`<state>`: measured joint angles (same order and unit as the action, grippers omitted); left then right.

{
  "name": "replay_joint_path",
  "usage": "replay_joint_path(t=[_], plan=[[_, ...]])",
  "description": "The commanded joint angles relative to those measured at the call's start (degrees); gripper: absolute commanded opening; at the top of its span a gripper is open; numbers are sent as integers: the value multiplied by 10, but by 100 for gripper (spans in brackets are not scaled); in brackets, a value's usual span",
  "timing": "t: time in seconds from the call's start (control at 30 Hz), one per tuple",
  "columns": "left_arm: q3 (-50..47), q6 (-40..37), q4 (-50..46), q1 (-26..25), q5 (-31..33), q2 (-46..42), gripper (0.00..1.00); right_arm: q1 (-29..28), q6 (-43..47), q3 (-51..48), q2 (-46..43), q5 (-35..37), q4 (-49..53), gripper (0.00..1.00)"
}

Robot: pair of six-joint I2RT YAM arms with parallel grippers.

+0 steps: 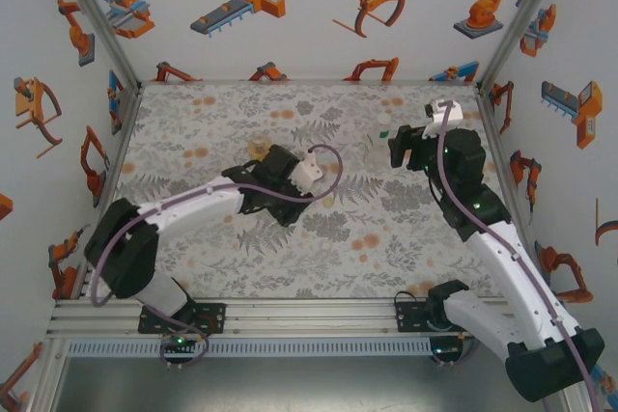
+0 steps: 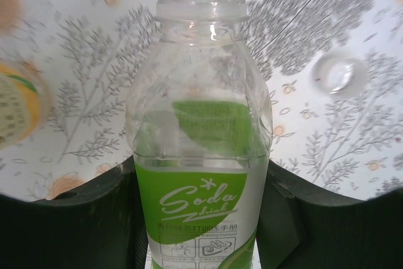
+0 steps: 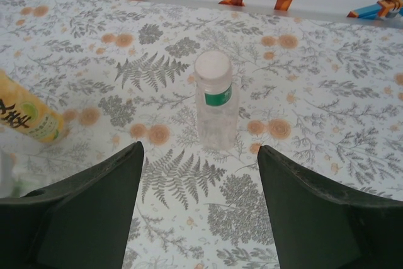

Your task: Screw on the bottle caps

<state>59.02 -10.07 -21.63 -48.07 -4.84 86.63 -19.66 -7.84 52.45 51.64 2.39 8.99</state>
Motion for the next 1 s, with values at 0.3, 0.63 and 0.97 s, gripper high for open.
replay_joint_path(t=[0.3, 0.63, 0.97], plan=[[-45, -30, 105, 56, -145, -244, 9, -54, -65, 5, -27, -25, 73, 62], [-45, 2, 135, 209, -366, -338, 0, -254, -151, -2, 36, 94, 126, 58], [-110, -15, 195, 278, -431, -380, 0, -418, -291, 7, 184, 164, 188, 57]])
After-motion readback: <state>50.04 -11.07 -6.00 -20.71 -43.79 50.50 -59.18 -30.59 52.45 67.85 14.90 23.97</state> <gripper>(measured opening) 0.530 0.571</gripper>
